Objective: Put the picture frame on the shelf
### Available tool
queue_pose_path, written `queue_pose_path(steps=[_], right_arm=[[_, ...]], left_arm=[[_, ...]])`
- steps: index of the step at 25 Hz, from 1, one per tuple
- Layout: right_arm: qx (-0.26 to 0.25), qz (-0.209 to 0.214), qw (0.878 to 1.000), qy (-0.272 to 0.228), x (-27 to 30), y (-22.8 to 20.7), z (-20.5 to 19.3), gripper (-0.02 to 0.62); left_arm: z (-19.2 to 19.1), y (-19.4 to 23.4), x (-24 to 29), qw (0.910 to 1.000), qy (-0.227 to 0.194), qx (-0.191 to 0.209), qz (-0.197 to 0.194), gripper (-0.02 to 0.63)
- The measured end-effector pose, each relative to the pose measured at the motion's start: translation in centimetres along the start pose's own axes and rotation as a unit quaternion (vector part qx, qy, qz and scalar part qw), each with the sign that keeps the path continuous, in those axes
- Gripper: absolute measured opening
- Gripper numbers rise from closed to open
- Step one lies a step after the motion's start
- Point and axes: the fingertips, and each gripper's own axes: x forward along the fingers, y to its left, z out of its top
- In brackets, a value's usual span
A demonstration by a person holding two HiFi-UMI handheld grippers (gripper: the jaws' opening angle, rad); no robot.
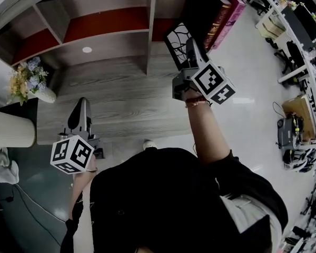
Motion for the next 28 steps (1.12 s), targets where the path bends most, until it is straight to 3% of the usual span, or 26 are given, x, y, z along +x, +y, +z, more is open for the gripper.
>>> queue_pose_path(steps=[9,16,28], right_arm=[[0.056,-0.004,0.998,0.006,4.8,-0.3,-1.9,0.043],[0.131,-0.027,0.991,-0.021,6.3,-1.2,-3.0,0.041],[0.274,-0.08,0.958,0.008,4.4,-2.0,-5.9,0.041]], left_arm=[[0.6,1.9,-1.0,0.999,-0.005,0.007,0.043,0.012],[0.7,3.7,-1.8,0.9975,-0.001,0.007,0.071,0.012],[1.3,4.1,-0.7,0.9985,-0.005,0.007,0.055,0.012]])
